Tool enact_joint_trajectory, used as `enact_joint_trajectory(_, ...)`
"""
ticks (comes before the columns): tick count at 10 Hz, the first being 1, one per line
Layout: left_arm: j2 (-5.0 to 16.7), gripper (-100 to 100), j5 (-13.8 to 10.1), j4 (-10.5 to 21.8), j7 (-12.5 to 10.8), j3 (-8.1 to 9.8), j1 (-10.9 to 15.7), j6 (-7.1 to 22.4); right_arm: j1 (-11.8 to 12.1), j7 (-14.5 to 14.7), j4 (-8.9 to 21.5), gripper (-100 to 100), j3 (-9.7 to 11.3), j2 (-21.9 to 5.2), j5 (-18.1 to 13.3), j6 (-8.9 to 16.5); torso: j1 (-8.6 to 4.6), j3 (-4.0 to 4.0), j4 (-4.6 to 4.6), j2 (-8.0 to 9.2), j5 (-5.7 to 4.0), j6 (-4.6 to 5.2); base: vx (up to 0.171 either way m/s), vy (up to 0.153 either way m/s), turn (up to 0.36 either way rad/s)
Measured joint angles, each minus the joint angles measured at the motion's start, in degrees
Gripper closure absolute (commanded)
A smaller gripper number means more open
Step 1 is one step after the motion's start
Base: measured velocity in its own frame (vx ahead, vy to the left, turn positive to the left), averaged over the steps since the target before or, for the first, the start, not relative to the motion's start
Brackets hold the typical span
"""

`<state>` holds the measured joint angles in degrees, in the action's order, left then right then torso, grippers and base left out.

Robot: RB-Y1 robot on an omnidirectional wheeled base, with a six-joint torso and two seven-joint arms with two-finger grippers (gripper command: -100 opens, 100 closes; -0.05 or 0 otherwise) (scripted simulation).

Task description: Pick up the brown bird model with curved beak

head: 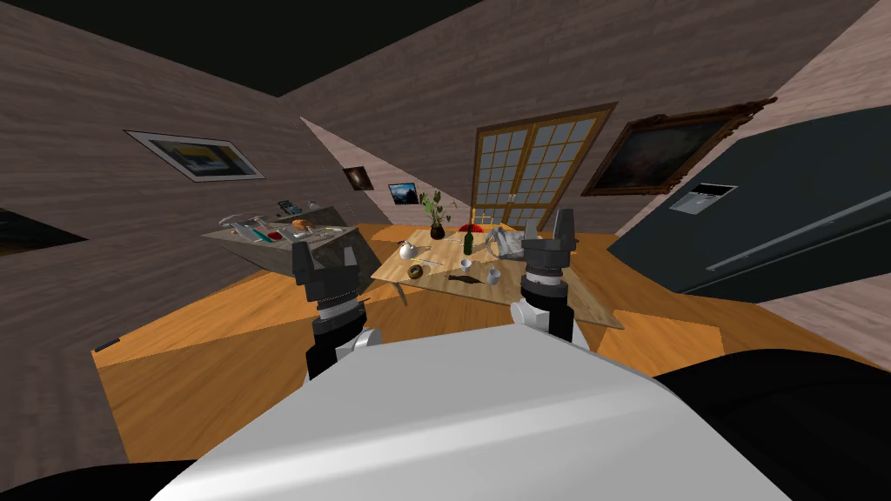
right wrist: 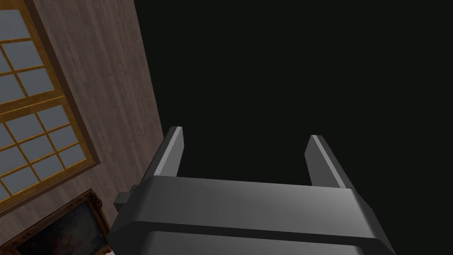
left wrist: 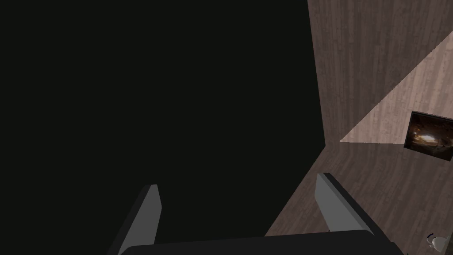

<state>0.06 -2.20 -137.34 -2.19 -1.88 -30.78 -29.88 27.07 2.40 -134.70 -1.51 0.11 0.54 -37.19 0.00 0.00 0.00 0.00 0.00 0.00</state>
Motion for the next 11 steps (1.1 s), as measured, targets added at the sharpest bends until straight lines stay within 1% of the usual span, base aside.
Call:
enact_joint_trajectory(2,0.0,0,0.0,0.0,0.0,0.00,0.0,0.0,0.1,-0.1,0.6,-100,0.1,-2.5,-0.6,0.2,0.09,0.16,0.06,0.28,0.02,0.00,-0.106,0.049,-0.017)
enact_joint_trajectory(3,0.0,0,0.0,0.0,0.0,-0.01,0.0,0.0,0.2,0.0,1.0,-100,0.5,-3.6,-1.2,0.6,0.22,0.24,0.09,0.42,0.04,0.00,-0.155,0.126,-0.014)
enact_joint_trajectory(5,0.0,0,0.0,0.0,0.0,-0.02,0.0,0.0,0.6,-0.2,2.9,-100,0.6,-6.4,-2.3,1.2,0.60,0.37,0.14,0.65,0.13,0.00,-0.191,0.147,-0.012)
enact_joint_trajectory(6,0.0,0,0.0,0.0,0.0,-0.01,0.0,0.0,0.3,-0.1,4.2,-100,1.0,-7.4,-3.2,2.0,0.50,0.44,0.17,0.76,0.12,0.00,-0.226,0.086,0.015)
enact_joint_trajectory(7,0.0,0,0.0,0.0,0.0,-0.01,0.0,0.0,0.7,-0.1,5.4,-100,1.1,-8.8,-3.8,2.8,0.36,0.49,0.19,0.85,0.09,0.00,-0.249,0.114,0.039)
enact_joint_trajectory(8,0.0,0,0.0,0.0,0.0,-0.01,0.0,0.0,1.8,0.1,6.2,-100,1.8,-9.8,-4.8,3.5,0.44,0.55,0.21,0.95,0.10,0.00,-0.244,0.184,0.052)
enact_joint_trajectory(9,0.0,0,0.0,0.0,0.0,-0.02,0.0,0.0,1.6,0.5,8.0,-100,2.5,-10.8,-5.9,4.6,0.66,0.55,0.22,0.94,0.14,-0.01,-0.235,0.204,0.070)
enact_joint_trajectory(10,0.0,0,0.0,0.0,0.0,-0.02,0.0,0.0,1.8,0.7,9.5,-100,2.8,-12.2,-6.7,6.1,0.75,0.54,0.21,0.93,0.17,-0.01,-0.134,0.133,0.024)
enact_joint_trajectory(11,0.0,0,0.0,0.0,0.0,-0.01,0.0,0.0,2.2,0.8,10.5,-100,3.0,-12.8,-7.2,6.5,0.54,0.40,0.17,0.65,0.14,0.00,-0.083,0.105,0.078)
